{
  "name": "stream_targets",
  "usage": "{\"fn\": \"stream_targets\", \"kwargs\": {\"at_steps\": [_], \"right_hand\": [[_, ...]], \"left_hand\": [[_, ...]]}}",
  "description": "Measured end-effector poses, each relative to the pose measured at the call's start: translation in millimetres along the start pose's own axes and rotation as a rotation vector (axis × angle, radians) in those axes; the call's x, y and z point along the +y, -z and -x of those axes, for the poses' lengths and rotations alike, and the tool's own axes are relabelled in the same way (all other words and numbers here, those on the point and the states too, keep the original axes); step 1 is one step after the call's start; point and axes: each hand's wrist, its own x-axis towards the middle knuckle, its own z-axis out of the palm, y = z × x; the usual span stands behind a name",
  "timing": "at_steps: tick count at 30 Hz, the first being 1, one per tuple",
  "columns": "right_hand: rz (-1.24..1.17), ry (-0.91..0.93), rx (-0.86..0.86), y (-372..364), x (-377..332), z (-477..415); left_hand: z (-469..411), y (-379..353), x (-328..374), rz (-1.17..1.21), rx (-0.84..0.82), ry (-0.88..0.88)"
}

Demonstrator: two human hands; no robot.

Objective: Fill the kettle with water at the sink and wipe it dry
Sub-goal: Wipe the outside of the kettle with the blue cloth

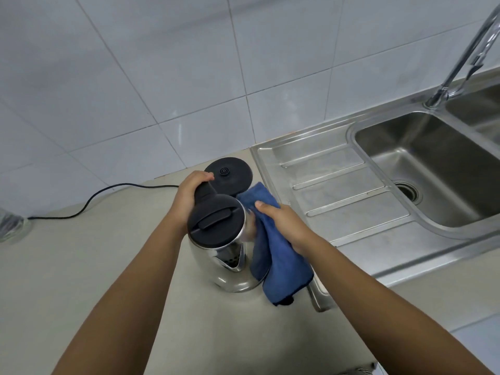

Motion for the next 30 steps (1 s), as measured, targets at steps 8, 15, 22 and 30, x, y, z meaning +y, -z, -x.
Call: {"fn": "stream_targets", "kwargs": {"at_steps": [8, 15, 22, 30], "right_hand": [[-0.138, 0.034, 0.247, -25.5, 51.3, 75.6], [-0.157, 0.032, 0.238, -22.4, 21.6, 51.9], [-0.190, 0.169, 0.313, -36.1, 57.1, 83.5], [-0.185, 0.245, 0.232, -34.3, 43.1, 78.1]], "left_hand": [[0.7, 0.7, -0.6, 0.020, 0.028, 0.037], [3.1, -0.7, -4.0, 0.045, 0.084, 0.031], [6.1, 8.0, -8.6, 0.076, 0.186, 0.005], [14.3, 13.8, -12.7, 0.078, 0.418, -0.109]]}}
